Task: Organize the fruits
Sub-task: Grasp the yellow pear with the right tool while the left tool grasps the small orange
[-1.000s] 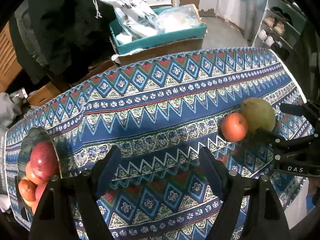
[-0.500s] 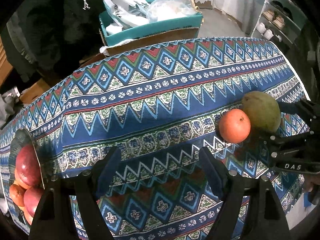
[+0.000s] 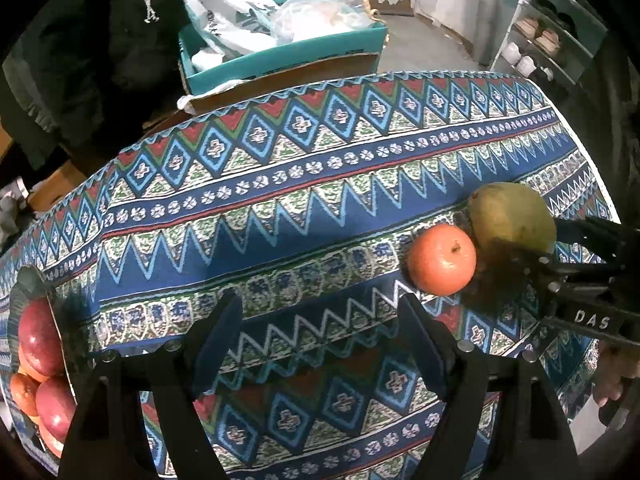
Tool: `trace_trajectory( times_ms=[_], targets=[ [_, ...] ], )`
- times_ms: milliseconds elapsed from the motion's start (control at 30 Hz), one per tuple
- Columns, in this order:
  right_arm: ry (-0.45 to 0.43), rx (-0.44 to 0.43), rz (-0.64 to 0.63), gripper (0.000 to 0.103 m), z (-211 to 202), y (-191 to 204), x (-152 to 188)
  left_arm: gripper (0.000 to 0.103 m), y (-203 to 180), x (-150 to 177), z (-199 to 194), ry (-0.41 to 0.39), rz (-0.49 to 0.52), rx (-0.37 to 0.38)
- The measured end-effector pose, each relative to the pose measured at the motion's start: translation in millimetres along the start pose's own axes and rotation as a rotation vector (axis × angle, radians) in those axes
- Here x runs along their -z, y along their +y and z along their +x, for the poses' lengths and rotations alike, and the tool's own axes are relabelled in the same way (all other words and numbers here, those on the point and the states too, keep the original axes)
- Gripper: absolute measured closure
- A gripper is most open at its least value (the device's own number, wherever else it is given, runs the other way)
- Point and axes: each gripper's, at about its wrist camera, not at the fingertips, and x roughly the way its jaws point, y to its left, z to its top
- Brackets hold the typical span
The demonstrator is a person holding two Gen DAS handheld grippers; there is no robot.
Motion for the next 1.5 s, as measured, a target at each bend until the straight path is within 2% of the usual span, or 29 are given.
trace_trajectory(
  times_ms=[333,600,767,967,1167,1300,1433,1500],
  targets=[
    [-0.016,0.109,0.127,0.035,-26,-46,18,0.022,-34,-5,8,0.004,0.032,0.062],
    [0.020,0.082,0.132,0.035,-27,-46,27,0.022,-51,-13,23,0.021,0.042,0.091],
    [0.030,0.048,0.157,0.035,-30,-54,29,0.022,-49,-16,33,0.038,-0.004,0.128],
    [0.037,0.038,0.171,0.029,-32,-57,30,0.023,-46,-21,38,0.032,-0.019,0.133],
    [0.045,0.028,0.186,0.029,-27,-56,24,0.036,-50,-23,41,0.025,-0.001,0.163],
    [0.049,0.026,0.182,0.029,-21,-55,20,0.057,-52,-23,39,0.024,-0.003,0.220],
    [0.041,0.036,0.167,0.029,-15,-49,17,0.057,-57,-21,35,0.013,0.014,0.161],
    [0.047,0.047,0.155,0.034,-14,-44,16,0.057,-56,-18,34,0.015,0.010,0.162]
  ],
)
